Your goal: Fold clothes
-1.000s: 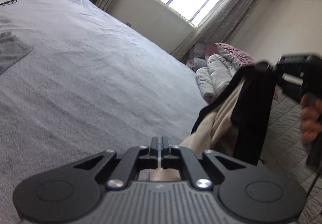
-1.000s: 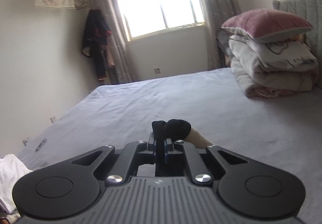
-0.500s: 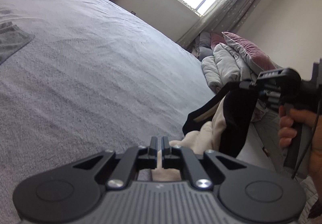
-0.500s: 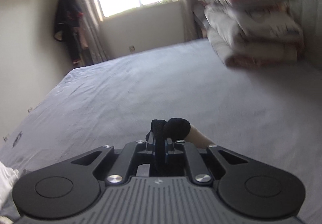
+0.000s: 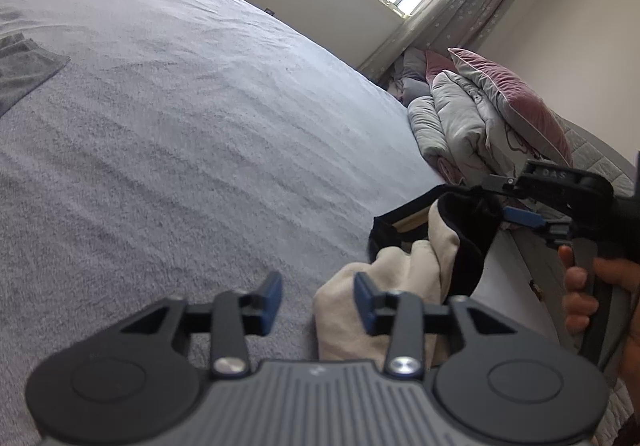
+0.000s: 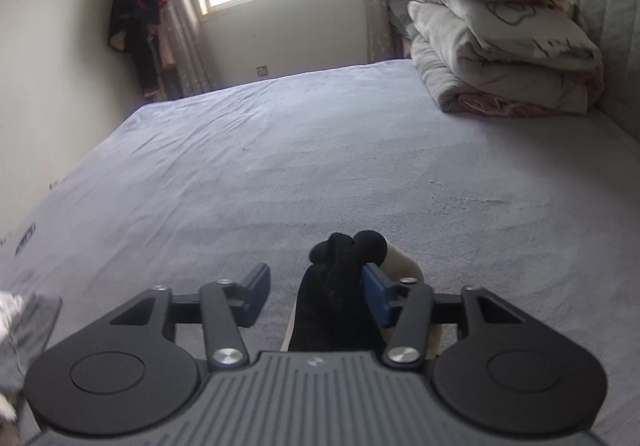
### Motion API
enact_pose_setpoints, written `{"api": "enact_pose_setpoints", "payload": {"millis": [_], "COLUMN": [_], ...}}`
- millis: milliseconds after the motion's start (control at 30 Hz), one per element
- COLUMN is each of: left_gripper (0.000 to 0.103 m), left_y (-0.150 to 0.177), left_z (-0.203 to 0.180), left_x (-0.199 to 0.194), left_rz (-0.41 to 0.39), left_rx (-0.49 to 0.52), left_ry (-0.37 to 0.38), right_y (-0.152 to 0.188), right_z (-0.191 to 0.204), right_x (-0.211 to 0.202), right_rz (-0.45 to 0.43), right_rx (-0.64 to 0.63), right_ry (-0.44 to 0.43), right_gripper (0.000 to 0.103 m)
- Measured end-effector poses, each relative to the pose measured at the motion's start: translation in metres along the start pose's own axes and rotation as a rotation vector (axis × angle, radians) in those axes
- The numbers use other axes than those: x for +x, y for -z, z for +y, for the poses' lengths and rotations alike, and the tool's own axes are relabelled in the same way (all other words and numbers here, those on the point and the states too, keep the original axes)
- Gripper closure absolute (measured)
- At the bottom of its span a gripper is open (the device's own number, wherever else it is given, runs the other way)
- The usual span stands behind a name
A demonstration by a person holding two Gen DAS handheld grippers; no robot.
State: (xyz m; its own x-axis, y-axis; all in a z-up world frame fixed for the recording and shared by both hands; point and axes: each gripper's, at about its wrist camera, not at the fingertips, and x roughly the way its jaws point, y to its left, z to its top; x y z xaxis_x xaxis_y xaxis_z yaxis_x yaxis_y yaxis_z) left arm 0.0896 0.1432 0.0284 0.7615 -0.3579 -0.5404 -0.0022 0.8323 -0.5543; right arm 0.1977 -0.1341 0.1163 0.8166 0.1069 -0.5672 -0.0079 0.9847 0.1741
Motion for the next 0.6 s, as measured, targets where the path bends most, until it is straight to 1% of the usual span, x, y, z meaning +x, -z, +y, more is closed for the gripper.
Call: {"api": "enact_pose_setpoints", "payload": {"millis": [67, 167, 267, 600], "left_gripper": [0.045, 0.038, 0.035, 0.031], "left_y": [0.000, 0.001, 0.001, 0.002], "left_z": [0.000, 0.001, 0.003, 0.006], "left_x": [0.000, 0.000, 0.001, 0.002], "left_rz": [0.006, 0.013, 0.022, 0.044], "left_rx": [-0.004, -0.015, -0.031, -0.055], "left_ry": [-0.003, -0.005, -0.005, 0.001], "right_y": [0.005, 0.014, 0.027, 0.075], "right_z": [0.003, 0.004, 0.004, -0.008], "right_x": [-0.004, -0.008, -0.012, -0.023], "right_rz": [0.009, 0.027, 0.051, 0.133], "right_rx": [-0.031, -0.051, -0.054, -0.052], "right_ry": [-0.011, -0.027, -0.051, -0.088], "right_gripper": [0.043, 0.039, 0.037, 0.036]}}
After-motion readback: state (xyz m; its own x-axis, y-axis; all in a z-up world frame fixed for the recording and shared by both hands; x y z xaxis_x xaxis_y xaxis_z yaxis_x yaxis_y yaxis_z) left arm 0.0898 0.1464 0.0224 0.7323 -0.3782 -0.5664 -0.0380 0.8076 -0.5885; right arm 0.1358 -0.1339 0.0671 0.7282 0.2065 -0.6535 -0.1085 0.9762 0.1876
